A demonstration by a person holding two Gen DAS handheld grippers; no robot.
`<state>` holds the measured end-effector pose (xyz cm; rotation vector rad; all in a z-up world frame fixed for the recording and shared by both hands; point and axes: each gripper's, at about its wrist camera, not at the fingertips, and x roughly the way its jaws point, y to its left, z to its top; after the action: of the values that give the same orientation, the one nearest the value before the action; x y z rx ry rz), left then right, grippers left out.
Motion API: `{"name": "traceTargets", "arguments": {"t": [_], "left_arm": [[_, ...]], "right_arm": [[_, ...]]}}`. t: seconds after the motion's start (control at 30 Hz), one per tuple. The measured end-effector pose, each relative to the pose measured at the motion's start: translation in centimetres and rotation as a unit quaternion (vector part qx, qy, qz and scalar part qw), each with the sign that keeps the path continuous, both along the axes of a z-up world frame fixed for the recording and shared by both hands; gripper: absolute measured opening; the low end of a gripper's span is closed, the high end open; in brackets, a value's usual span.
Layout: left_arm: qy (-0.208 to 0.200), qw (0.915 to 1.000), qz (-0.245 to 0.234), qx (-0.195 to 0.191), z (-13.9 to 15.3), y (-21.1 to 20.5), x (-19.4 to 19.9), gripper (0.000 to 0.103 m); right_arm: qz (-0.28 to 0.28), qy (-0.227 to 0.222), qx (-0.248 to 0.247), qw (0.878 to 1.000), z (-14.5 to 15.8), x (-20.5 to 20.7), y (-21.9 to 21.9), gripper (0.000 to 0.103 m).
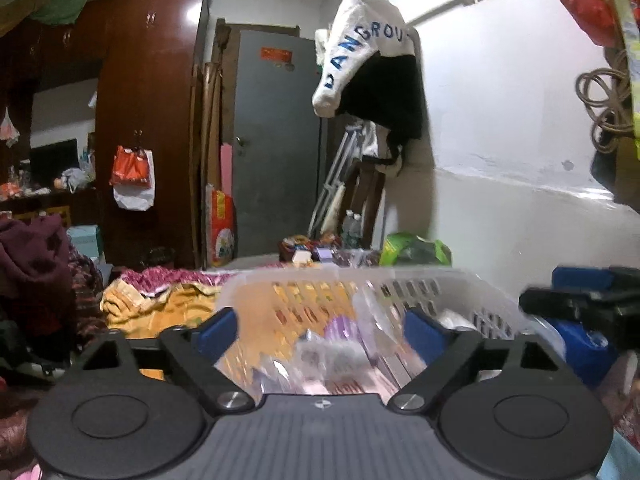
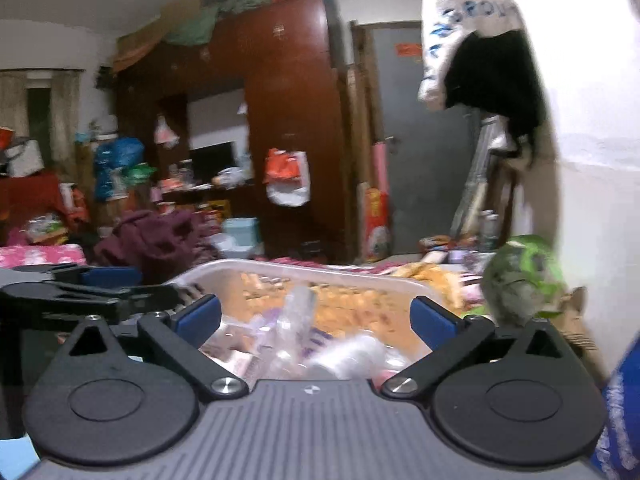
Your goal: Organize objects
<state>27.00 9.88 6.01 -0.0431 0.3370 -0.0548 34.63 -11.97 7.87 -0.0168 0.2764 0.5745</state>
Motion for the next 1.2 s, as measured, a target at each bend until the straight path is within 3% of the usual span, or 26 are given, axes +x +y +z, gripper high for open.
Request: {"name": "traceTargets", "arguments": {"t": [0.13, 0.2, 0.37, 0.7, 0.8, 0.93, 1.2], "left_arm": [[0.015, 0.9999, -0.005, 0.0, -0.7, -0.2, -1.8, 0.101], [0.022, 0.9998, -0.004, 0.0, -1.0, -0.2, -2.7, 0.101], [0.031, 0.9994, -0.008, 0.012, -1.2, 0.0, -4.3, 0.101], [0.036, 0.9992, 0.012, 0.007, -2.3, 0.3, -4.7, 0.101], [0.028, 0.9996, 0.006, 0.005, -2.9, 0.2, -4.1, 0.101], [0.03, 0.9995, 0.001, -0.001, -3.5, 0.2, -3.7, 0.101], [0.026, 0.9996, -0.005, 0.007, -3.8, -0.3, -4.0, 0.101]], "right_arm": [[-0.118, -0.04, -0.006, 0.992, -0.8, -3.4, -0.9, 0.103], [-0.129, -0.012, -0.023, 0.991, -0.9, -4.2, -1.4, 0.103], [-0.088, 0.061, -0.052, 0.993, -1.5, -4.5, -2.3, 0.103], [-0.059, 0.072, 0.022, 0.995, -3.8, -3.3, -3.2, 0.103], [-0.055, 0.09, 0.026, 0.994, -4.1, -2.7, -3.6, 0.103], [-0.074, 0.066, 0.024, 0.995, -4.0, -3.3, -3.9, 0.103], [-0.071, 0.071, 0.026, 0.995, -4.2, -3.2, -4.1, 0.103]]}}
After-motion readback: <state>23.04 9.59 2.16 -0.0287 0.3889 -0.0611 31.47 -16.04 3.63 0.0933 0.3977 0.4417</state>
